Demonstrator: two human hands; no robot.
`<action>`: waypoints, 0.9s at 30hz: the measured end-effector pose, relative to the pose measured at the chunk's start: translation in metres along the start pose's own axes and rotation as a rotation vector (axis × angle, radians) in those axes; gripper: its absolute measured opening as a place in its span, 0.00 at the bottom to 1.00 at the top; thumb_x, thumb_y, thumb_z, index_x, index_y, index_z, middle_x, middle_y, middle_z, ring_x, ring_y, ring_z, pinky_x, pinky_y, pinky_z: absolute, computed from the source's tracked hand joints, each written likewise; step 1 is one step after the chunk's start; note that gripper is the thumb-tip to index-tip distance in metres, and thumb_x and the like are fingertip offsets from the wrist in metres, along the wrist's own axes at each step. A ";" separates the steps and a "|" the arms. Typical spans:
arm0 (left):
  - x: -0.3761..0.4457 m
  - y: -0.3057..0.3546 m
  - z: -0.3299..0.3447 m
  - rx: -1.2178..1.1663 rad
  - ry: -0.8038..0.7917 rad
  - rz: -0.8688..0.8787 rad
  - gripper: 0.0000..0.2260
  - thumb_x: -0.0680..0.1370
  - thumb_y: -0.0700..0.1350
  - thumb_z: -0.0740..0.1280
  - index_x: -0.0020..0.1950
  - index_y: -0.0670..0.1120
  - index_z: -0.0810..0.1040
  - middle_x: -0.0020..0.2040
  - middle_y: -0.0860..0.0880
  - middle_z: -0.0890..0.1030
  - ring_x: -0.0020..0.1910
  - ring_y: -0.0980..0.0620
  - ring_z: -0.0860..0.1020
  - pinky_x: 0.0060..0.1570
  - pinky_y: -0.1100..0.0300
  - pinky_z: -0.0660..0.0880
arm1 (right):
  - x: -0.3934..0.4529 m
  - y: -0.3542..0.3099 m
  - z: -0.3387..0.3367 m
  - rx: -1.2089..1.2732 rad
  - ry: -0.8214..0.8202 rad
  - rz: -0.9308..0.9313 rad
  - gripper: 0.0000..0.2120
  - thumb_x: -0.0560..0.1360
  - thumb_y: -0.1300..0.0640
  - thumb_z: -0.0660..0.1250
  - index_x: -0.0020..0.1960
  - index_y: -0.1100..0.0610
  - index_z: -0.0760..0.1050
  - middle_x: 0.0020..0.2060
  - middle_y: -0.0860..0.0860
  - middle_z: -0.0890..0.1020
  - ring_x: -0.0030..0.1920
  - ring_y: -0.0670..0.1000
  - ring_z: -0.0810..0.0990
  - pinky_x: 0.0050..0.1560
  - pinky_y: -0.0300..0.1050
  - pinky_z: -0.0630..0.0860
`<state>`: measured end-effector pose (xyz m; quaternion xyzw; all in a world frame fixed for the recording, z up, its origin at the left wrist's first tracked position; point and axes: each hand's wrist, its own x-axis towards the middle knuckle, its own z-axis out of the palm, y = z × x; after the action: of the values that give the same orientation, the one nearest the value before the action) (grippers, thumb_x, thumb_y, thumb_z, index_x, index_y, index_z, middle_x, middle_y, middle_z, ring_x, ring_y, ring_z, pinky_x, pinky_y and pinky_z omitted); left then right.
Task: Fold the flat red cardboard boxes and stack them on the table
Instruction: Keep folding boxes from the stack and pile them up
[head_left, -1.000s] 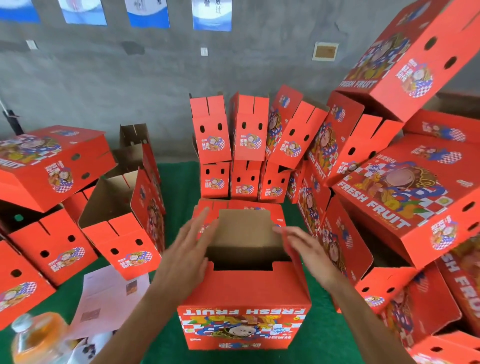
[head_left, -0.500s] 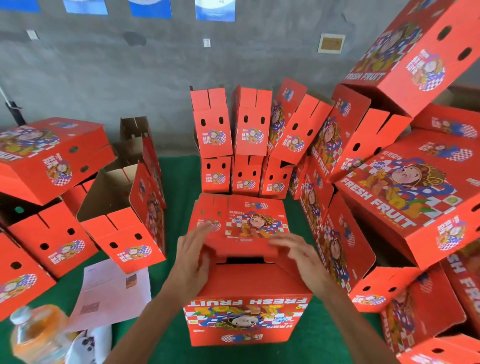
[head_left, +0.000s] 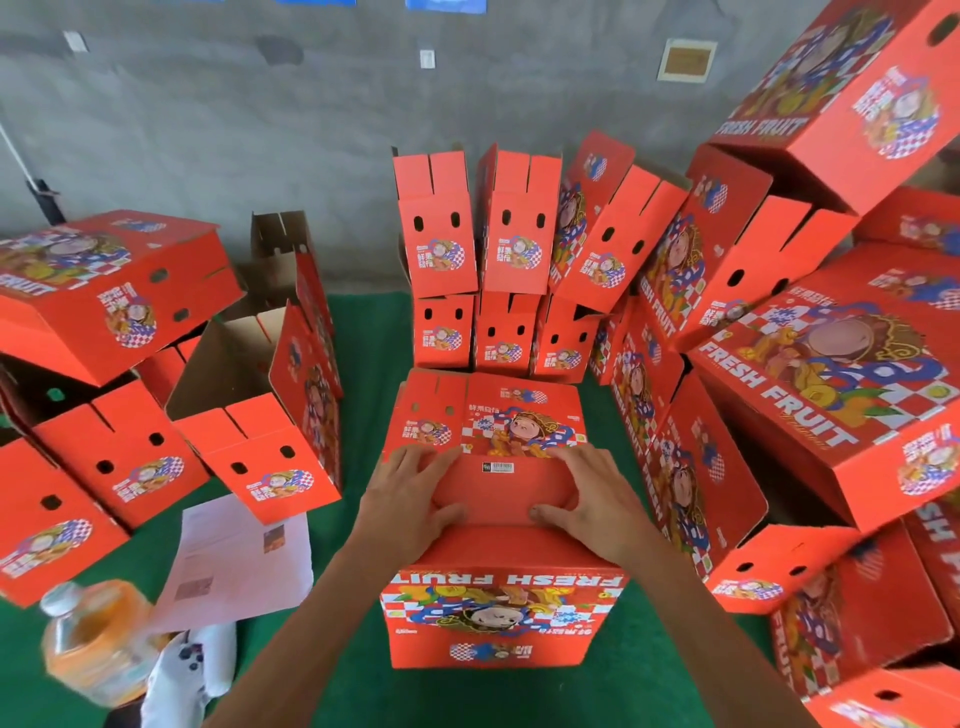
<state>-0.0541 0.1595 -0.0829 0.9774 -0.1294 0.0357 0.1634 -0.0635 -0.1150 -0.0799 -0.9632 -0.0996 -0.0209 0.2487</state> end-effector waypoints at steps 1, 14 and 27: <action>0.000 0.001 0.000 -0.009 0.007 -0.011 0.28 0.82 0.68 0.56 0.81 0.61 0.62 0.77 0.54 0.65 0.77 0.51 0.60 0.72 0.47 0.69 | -0.001 0.000 -0.002 0.085 0.026 0.037 0.35 0.75 0.33 0.69 0.76 0.45 0.65 0.68 0.41 0.69 0.70 0.43 0.63 0.67 0.48 0.68; -0.002 0.008 -0.003 -0.109 -0.035 -0.233 0.32 0.78 0.73 0.55 0.78 0.58 0.62 0.80 0.51 0.61 0.74 0.40 0.68 0.69 0.39 0.72 | -0.032 0.044 -0.010 0.666 -0.489 0.924 0.52 0.71 0.17 0.40 0.67 0.59 0.72 0.62 0.63 0.79 0.50 0.57 0.83 0.48 0.52 0.85; -0.020 -0.009 -0.022 -0.359 0.208 -0.212 0.27 0.75 0.74 0.62 0.63 0.56 0.75 0.63 0.53 0.77 0.57 0.52 0.78 0.59 0.51 0.76 | -0.054 0.044 -0.035 0.998 -0.540 0.782 0.32 0.74 0.26 0.65 0.57 0.53 0.81 0.46 0.56 0.78 0.34 0.49 0.75 0.39 0.43 0.77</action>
<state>-0.0718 0.1803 -0.0670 0.9318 -0.0129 0.0951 0.3500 -0.1073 -0.1790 -0.0750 -0.6701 0.1991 0.3594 0.6182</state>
